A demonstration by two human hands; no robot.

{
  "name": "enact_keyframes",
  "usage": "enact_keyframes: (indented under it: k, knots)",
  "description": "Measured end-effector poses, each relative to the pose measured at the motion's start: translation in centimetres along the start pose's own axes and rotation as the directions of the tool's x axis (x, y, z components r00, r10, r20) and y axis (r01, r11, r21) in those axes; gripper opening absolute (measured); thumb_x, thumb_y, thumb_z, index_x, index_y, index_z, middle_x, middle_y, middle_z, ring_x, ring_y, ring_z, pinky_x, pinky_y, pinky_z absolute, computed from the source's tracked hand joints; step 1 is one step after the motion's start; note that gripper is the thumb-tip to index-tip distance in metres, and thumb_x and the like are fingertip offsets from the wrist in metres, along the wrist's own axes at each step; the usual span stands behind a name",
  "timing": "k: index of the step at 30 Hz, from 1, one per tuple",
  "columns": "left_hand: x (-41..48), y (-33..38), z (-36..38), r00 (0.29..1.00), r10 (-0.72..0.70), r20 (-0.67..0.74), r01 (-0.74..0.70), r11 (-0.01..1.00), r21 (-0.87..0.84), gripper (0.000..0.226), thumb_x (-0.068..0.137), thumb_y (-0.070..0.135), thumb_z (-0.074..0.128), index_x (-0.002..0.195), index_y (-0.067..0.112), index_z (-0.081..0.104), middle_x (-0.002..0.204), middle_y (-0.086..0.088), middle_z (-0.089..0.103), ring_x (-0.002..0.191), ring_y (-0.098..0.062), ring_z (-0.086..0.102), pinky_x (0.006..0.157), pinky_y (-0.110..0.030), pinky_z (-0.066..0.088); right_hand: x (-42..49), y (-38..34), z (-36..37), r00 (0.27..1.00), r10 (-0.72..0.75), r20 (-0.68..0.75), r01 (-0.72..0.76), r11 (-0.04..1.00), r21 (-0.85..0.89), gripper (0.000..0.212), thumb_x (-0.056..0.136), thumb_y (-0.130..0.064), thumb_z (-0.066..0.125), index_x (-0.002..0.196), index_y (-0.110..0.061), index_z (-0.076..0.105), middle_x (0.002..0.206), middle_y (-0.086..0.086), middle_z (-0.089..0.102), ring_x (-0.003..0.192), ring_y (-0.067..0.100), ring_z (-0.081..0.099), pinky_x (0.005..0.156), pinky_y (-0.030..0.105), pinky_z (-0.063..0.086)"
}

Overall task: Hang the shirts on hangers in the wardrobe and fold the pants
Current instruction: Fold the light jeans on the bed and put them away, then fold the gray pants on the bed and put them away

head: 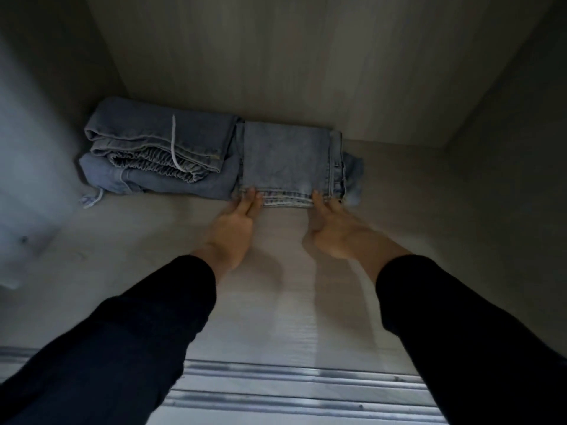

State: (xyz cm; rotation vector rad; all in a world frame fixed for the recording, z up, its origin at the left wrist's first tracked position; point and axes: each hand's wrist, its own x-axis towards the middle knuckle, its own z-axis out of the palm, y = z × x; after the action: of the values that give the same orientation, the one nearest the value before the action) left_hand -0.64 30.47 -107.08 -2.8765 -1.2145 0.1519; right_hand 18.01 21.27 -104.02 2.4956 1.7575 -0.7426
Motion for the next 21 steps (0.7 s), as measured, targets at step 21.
enact_keyframes:
  k: [21]
  knots:
    - [-21.5,13.0,-31.0,0.961,0.256,0.107,-0.214,0.929,-0.300,0.040,0.101,0.029,0.032,0.132,0.012,0.051,0.132,-0.009,0.052,0.122,-0.028,0.045,0.100,-0.037,0.039,-40.0,-5.5,-16.2,0.978,0.196,-0.074,-0.192,0.980,0.056,0.061,0.096,-0.043,0.044,0.150,-0.025,0.024,0.150,0.003,0.035,0.138,0.023,0.032,0.107,0.039,0.034]
